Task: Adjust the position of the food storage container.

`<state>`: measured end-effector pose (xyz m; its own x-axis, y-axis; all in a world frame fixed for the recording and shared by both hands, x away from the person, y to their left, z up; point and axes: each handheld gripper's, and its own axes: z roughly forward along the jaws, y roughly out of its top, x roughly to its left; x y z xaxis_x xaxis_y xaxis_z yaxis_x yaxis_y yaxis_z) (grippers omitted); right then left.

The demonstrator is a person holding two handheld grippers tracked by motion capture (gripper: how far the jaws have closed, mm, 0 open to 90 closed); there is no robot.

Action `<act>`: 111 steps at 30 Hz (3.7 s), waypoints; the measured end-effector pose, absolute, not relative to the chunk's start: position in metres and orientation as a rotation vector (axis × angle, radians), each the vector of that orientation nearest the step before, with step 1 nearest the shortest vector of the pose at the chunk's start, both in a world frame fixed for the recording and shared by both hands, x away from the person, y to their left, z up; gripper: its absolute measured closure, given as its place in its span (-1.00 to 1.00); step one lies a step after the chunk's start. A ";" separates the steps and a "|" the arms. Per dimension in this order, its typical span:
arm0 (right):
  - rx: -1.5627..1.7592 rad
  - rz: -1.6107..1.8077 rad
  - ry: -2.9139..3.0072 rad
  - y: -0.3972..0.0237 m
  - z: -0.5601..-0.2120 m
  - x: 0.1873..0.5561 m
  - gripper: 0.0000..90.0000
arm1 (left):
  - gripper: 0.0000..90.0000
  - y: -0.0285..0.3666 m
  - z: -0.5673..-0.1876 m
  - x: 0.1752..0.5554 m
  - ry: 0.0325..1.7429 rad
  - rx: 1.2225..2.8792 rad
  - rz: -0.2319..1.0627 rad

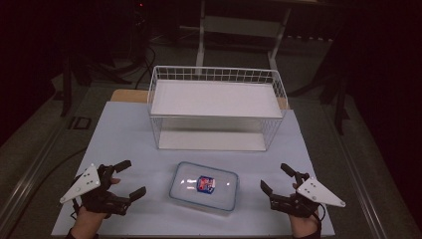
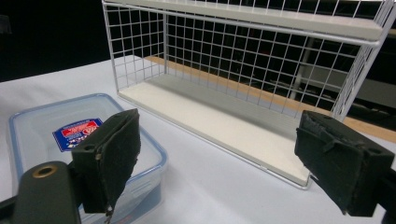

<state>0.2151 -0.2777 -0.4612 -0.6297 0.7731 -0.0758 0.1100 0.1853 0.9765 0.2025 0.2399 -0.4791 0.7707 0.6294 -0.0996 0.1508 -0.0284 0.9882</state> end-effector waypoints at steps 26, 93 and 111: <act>0.759 1.569 2.132 -0.223 -0.415 0.210 -0.74 | -0.94 0.240 -0.479 0.201 0.630 1.577 0.429; 0.606 1.214 2.667 -0.139 -0.511 0.220 1.00 | -0.94 0.237 -0.481 0.203 0.616 1.616 0.433; 0.639 1.181 2.657 -0.132 -0.517 0.240 1.00 | -0.94 0.236 -0.481 0.203 0.616 1.619 0.429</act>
<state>0.2397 -0.1316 -0.5169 -0.8950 0.4454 0.0231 0.3155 0.5957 0.7386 0.2032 0.2363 -0.4814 0.7857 0.6142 -0.0733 0.1447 -0.0672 0.9872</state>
